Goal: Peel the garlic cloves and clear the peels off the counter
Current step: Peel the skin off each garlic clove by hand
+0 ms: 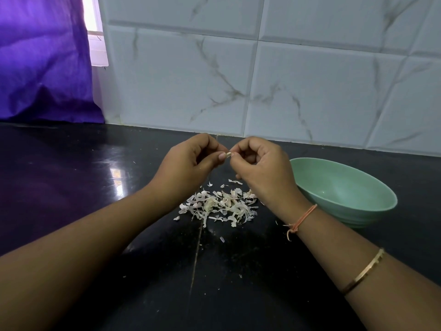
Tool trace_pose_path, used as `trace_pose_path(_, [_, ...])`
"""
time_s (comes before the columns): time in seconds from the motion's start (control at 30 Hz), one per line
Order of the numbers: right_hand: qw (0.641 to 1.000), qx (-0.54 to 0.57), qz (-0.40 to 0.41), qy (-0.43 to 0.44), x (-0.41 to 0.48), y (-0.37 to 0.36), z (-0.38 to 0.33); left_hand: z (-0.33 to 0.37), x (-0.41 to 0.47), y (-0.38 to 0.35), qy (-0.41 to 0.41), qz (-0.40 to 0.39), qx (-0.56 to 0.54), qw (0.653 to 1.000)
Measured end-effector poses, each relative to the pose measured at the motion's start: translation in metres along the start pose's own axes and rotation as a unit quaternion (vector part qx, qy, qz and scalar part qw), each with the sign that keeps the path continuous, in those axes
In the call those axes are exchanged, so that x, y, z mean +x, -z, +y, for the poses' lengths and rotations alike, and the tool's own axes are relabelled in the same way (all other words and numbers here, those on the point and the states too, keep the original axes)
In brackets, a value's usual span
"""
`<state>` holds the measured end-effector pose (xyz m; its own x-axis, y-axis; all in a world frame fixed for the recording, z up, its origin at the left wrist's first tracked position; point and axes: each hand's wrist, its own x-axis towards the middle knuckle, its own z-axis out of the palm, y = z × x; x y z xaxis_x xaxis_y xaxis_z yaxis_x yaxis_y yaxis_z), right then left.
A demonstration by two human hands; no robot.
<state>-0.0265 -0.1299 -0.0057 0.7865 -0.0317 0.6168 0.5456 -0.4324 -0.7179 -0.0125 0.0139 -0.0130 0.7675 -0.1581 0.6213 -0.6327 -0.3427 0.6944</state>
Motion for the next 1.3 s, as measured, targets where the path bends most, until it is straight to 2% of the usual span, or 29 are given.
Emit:
trace_pose_path(0.1, [1.000,0.006,-0.013,-0.013,0.001,0.001,0.001,0.003,-0.001,0.000,-0.015,0.008,0.043,0.999])
trace_pose_path(0.2, [0.994,0.083,-0.031,-0.058,0.000,0.001,0.002,0.003,-0.001,0.000,-0.013,0.016,0.041,0.999])
trace_pose_path(0.33, [0.979,0.168,-0.040,-0.105,-0.001,-0.001,-0.001,0.003,-0.002,-0.001,0.011,0.022,0.011,1.000])
trace_pose_path(0.6, [0.966,0.224,-0.018,-0.128,-0.001,-0.002,-0.004,0.008,-0.001,-0.003,0.063,0.023,-0.088,0.994])
trace_pose_path(0.73, [0.952,0.267,-0.033,-0.149,-0.001,-0.002,-0.003,0.005,0.000,-0.004,0.079,0.031,-0.123,0.989])
trace_pose_path(0.9, [0.935,0.303,-0.046,-0.177,-0.003,-0.003,-0.005,0.003,-0.001,-0.004,0.085,0.042,-0.116,0.989])
trace_pose_path(1.3, [0.929,0.316,-0.044,-0.189,-0.003,-0.001,-0.008,0.007,-0.004,-0.005,0.064,0.063,-0.056,0.994])
